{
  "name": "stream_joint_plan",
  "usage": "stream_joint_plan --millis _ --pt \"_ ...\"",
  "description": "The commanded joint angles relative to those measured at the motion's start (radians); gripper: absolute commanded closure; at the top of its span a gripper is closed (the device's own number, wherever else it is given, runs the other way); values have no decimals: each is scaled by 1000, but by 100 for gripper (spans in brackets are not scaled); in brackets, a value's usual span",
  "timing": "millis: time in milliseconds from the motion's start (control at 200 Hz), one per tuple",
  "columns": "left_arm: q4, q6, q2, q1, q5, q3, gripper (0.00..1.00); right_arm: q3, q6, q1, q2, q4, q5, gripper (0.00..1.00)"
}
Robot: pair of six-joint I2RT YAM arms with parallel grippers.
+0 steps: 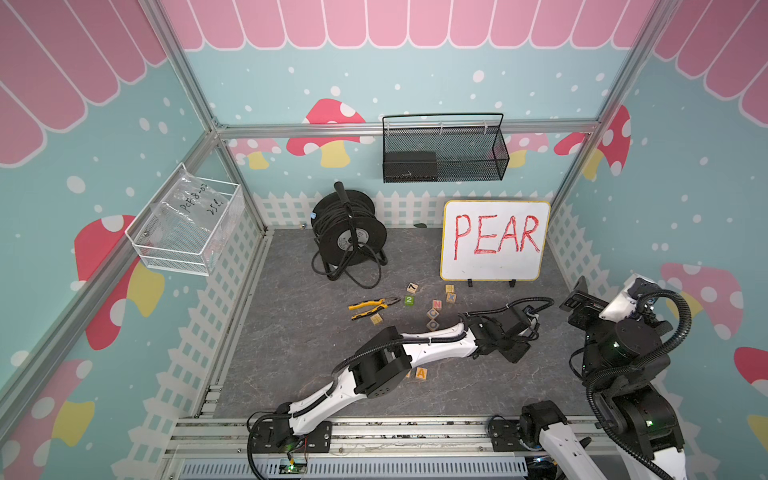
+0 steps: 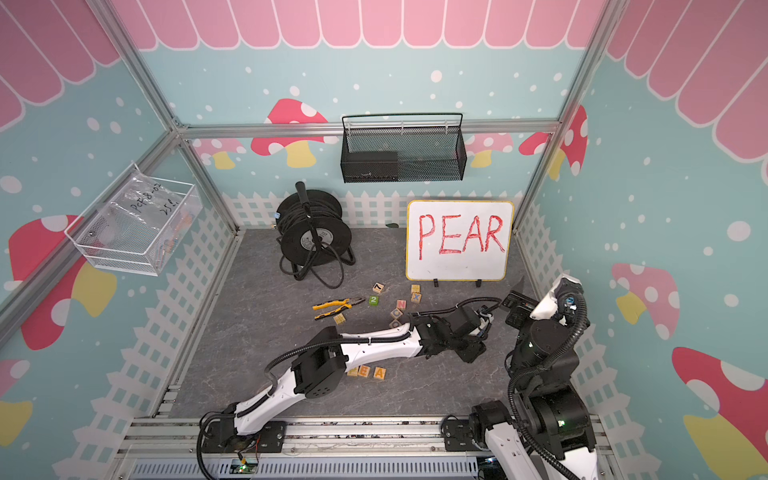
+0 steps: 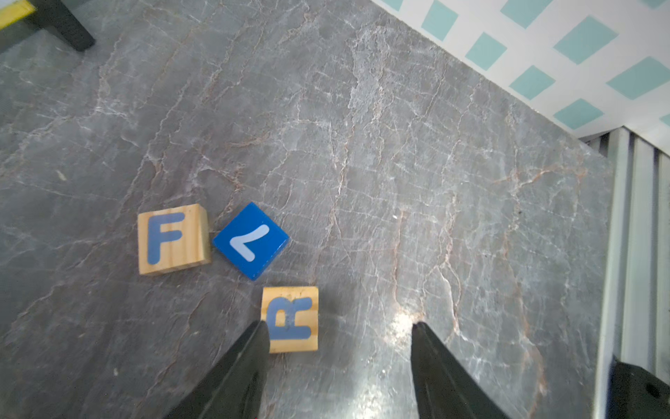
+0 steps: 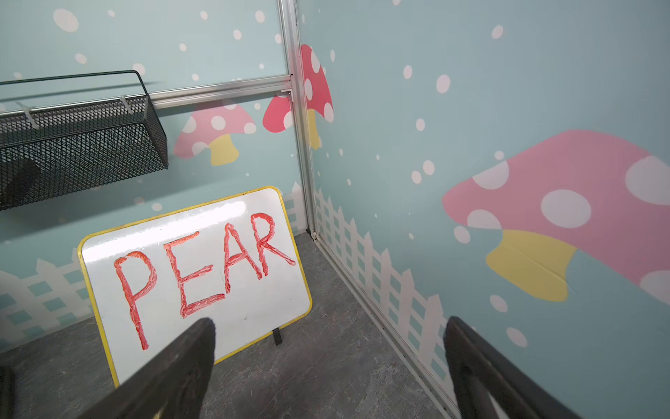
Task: Spell the uppercase word “pear” with letter blocks
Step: Pick up the letter block from the center of the board.
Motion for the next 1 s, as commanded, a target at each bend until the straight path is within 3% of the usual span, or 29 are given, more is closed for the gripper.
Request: stream_joint_plan --millis 0,380,991 --pt "-61 10 44 2 -17 60 37 1 -38 1 3 21 17 1" --pt "-80 13 89 0 -37 82 48 -22 -51 1 -4 54 1 1" --pt "-17 9 -16 -10 -90 6 48 -48 -62 1 -11 75 -11 1"
